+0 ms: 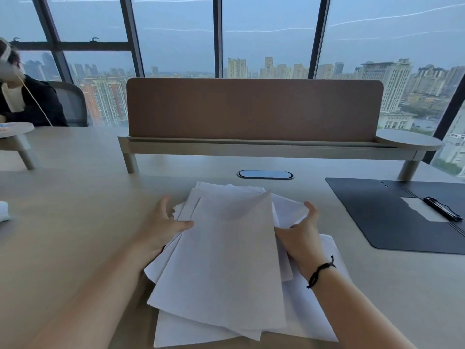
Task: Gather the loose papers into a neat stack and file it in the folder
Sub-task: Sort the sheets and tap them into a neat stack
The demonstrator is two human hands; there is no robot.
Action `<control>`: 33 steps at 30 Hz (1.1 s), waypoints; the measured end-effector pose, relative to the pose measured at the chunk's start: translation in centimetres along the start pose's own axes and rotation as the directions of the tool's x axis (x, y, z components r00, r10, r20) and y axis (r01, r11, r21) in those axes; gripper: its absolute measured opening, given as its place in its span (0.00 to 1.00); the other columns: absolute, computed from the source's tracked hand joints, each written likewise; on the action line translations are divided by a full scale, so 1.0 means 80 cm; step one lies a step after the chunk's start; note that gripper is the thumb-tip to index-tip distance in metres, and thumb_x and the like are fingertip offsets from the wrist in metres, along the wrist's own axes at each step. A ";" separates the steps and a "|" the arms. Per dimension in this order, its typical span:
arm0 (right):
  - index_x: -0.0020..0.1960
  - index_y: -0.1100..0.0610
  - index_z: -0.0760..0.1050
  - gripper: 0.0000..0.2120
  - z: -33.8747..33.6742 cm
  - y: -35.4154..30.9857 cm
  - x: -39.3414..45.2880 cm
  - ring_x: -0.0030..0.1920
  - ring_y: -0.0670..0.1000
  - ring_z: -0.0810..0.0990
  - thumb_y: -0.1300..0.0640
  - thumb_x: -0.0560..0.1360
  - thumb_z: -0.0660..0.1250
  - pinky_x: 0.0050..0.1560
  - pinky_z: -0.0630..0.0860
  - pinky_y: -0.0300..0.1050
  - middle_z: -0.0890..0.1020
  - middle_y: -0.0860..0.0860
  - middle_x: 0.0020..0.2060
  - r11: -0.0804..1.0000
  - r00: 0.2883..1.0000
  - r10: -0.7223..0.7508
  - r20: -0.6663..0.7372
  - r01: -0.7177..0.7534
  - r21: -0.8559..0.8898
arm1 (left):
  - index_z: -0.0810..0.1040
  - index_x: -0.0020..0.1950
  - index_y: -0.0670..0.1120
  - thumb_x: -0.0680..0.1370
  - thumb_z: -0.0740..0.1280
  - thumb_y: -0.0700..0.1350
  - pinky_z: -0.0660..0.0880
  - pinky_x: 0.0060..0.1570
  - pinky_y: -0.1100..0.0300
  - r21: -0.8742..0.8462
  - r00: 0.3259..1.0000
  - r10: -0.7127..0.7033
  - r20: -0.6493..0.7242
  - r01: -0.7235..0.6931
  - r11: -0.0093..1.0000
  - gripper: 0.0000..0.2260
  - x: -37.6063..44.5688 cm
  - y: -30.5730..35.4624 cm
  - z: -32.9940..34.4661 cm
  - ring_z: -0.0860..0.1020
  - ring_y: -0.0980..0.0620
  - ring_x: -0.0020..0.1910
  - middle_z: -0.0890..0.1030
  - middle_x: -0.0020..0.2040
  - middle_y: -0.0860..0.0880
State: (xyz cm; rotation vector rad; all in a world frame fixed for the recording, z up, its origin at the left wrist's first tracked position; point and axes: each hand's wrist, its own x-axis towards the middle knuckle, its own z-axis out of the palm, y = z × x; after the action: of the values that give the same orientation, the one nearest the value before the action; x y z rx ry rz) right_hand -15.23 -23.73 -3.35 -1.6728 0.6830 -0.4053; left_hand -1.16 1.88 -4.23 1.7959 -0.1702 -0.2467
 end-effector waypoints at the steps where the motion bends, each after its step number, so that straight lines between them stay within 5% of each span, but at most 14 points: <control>1: 0.74 0.46 0.57 0.48 0.004 0.001 -0.003 0.49 0.55 0.81 0.50 0.60 0.78 0.53 0.81 0.55 0.78 0.49 0.45 0.997 0.999 -0.031 0.022 0.032 -0.063 | 0.50 0.82 0.55 0.72 0.78 0.42 0.69 0.64 0.55 0.024 1.000 0.009 0.010 -0.009 1.000 0.48 -0.002 0.001 0.001 0.61 0.51 0.78 0.62 0.79 0.46; 4: 0.70 0.53 0.72 0.31 0.011 -0.002 -0.008 0.48 0.51 0.81 0.54 0.69 0.76 0.47 0.78 0.45 0.80 0.48 0.47 0.981 0.994 0.009 0.107 0.012 -0.192 | 0.66 0.74 0.56 0.73 0.77 0.45 0.73 0.52 0.67 0.104 0.997 0.009 0.076 -0.017 0.994 0.33 -0.006 0.003 0.005 0.74 0.65 0.61 0.76 0.67 0.56; 6: 0.73 0.55 0.71 0.33 0.010 -0.005 -0.011 0.58 0.52 0.79 0.55 0.71 0.75 0.55 0.76 0.44 0.80 0.50 0.58 0.959 0.984 0.004 0.176 0.046 -0.278 | 0.75 0.58 0.57 0.76 0.74 0.42 0.73 0.35 0.75 0.111 0.992 0.016 0.127 -0.031 0.993 0.16 -0.010 0.006 0.006 0.79 0.73 0.38 0.84 0.42 0.67; 7: 0.77 0.54 0.66 0.37 0.008 -0.009 -0.014 0.63 0.53 0.77 0.55 0.71 0.76 0.57 0.74 0.43 0.77 0.50 0.64 0.948 0.975 -0.014 0.221 0.083 -0.307 | 0.77 0.56 0.57 0.75 0.74 0.42 0.74 0.33 0.74 0.109 0.988 0.028 0.153 -0.045 0.993 0.14 -0.009 0.005 0.003 0.81 0.70 0.35 0.85 0.38 0.66; 10: 0.81 0.46 0.52 0.48 -0.005 -0.019 -0.023 0.58 0.45 0.78 0.60 0.70 0.77 0.54 0.75 0.39 0.76 0.39 0.58 0.935 0.908 -0.039 0.417 0.181 -0.306 | 0.79 0.63 0.54 0.72 0.77 0.43 0.79 0.42 0.64 0.070 0.985 0.035 0.167 -0.047 0.996 0.21 -0.008 0.004 0.001 0.86 0.57 0.44 0.88 0.48 0.55; 13: 0.78 0.40 0.52 0.50 -0.016 -0.017 -0.019 0.44 0.33 0.78 0.65 0.68 0.76 0.44 0.78 0.30 0.77 0.34 0.49 0.899 0.830 -0.068 0.553 0.292 -0.328 | 0.79 0.60 0.53 0.75 0.73 0.35 0.79 0.35 0.65 0.020 0.985 0.044 0.165 -0.048 0.999 0.18 -0.005 0.002 0.000 0.86 0.56 0.37 0.88 0.40 0.57; 17: 0.80 0.47 0.51 0.42 -0.006 -0.012 -0.014 0.33 0.41 0.72 0.68 0.75 0.67 0.31 0.69 0.29 0.72 0.43 0.36 0.927 0.908 -0.121 0.401 0.247 -0.282 | 0.76 0.64 0.49 0.72 0.76 0.36 0.80 0.36 0.64 0.048 0.992 -0.003 0.126 -0.004 0.999 0.22 -0.004 -0.001 -0.001 0.86 0.58 0.38 0.85 0.47 0.51; 21: 0.80 0.51 0.56 0.35 0.005 0.007 0.001 0.48 0.52 0.77 0.47 0.78 0.67 0.55 0.74 0.46 0.75 0.47 0.41 0.999 0.992 0.002 0.126 -0.007 0.044 | 0.72 0.68 0.52 0.57 0.83 0.51 0.81 0.55 0.46 0.061 0.998 0.022 0.059 -0.026 0.998 0.41 0.001 -0.004 -0.009 0.84 0.47 0.53 0.81 0.59 0.46; 24: 0.74 0.49 0.63 0.44 0.006 0.004 0.004 0.62 0.53 0.74 0.27 0.66 0.69 0.67 0.70 0.53 0.71 0.46 0.60 0.961 0.986 0.098 0.136 -0.130 0.246 | 0.78 0.62 0.45 0.65 0.79 0.40 0.82 0.49 0.48 -0.116 0.990 0.045 0.134 -0.029 0.993 0.26 -0.004 0.001 -0.007 0.86 0.42 0.48 0.85 0.57 0.39; 27: 0.81 0.49 0.49 0.49 0.008 0.007 0.003 0.67 0.51 0.76 0.47 0.71 0.77 0.67 0.72 0.50 0.76 0.44 0.66 0.952 0.992 0.030 0.120 -0.065 0.301 | 0.82 0.58 0.39 0.67 0.77 0.41 0.82 0.46 0.54 -0.229 0.973 0.107 0.206 -0.058 0.972 0.21 -0.011 0.006 -0.006 0.86 0.42 0.50 0.85 0.55 0.38; 30: 0.70 0.54 0.67 0.35 0.007 0.011 0.003 0.50 0.55 0.87 0.64 0.69 0.79 0.54 0.82 0.52 0.88 0.55 0.49 0.919 0.992 -0.040 0.123 -0.012 0.395 | 0.84 0.58 0.40 0.56 0.85 0.52 0.82 0.48 0.55 -0.335 0.961 0.196 0.195 -0.122 0.934 0.33 -0.017 0.014 -0.006 0.85 0.41 0.54 0.86 0.55 0.40; 33: 0.59 0.61 0.80 0.20 -0.001 -0.002 0.003 0.48 0.57 0.88 0.65 0.69 0.79 0.52 0.83 0.54 0.88 0.57 0.48 0.893 0.990 -0.103 0.096 0.049 0.448 | 0.85 0.55 0.42 0.59 0.83 0.53 0.83 0.47 0.55 -0.415 0.947 0.270 0.171 -0.179 0.892 0.28 -0.025 0.025 -0.006 0.86 0.44 0.51 0.86 0.54 0.41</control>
State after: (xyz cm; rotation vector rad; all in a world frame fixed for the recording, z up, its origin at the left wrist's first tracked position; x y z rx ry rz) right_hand -15.08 -23.90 -3.21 -1.2756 0.3980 -0.4752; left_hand -2.91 2.32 -2.06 1.3275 -0.4574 -0.2945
